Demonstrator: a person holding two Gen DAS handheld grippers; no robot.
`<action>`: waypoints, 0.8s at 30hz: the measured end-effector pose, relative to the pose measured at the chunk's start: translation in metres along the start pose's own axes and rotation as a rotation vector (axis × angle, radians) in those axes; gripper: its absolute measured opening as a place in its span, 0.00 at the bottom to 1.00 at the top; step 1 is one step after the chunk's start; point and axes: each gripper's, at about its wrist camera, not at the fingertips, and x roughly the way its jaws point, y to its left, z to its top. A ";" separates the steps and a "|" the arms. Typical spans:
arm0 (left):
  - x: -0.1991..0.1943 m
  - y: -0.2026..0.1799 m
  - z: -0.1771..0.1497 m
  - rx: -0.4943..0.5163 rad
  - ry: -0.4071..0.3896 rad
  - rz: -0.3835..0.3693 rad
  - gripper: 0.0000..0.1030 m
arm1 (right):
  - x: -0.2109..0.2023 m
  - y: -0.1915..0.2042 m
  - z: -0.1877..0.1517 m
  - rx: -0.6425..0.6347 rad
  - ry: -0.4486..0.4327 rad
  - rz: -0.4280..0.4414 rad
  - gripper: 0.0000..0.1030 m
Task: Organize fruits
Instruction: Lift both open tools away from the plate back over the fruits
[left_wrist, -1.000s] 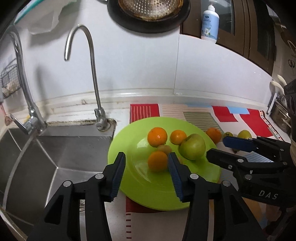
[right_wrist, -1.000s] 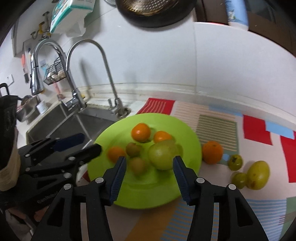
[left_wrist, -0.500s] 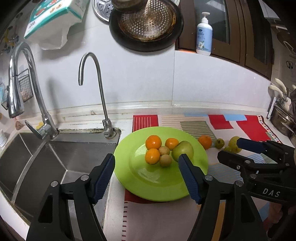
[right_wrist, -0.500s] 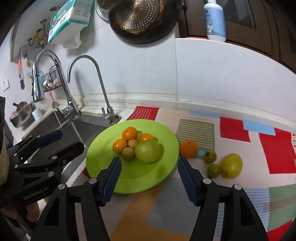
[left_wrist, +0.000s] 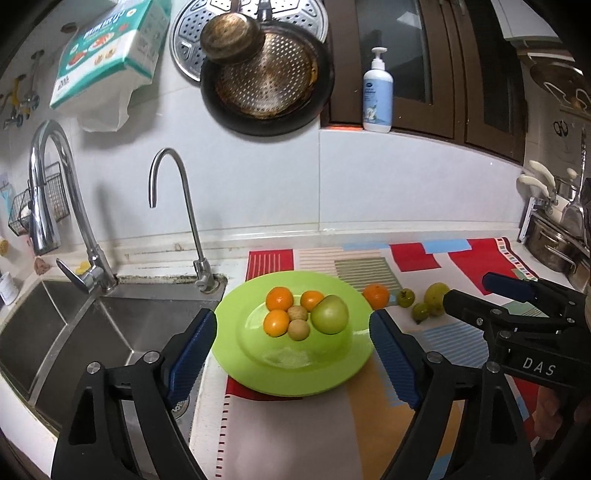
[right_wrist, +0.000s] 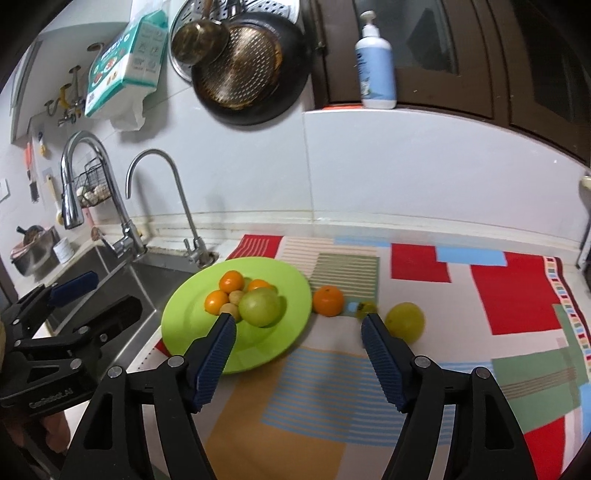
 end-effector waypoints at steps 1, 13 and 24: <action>-0.002 -0.003 0.001 0.002 -0.004 -0.001 0.84 | -0.003 -0.002 0.000 0.001 -0.006 -0.007 0.69; -0.012 -0.038 0.007 0.008 -0.031 -0.020 0.86 | -0.033 -0.027 -0.004 -0.005 -0.049 -0.049 0.69; -0.013 -0.080 0.013 0.047 -0.067 -0.041 0.86 | -0.048 -0.061 -0.003 -0.048 -0.069 -0.055 0.69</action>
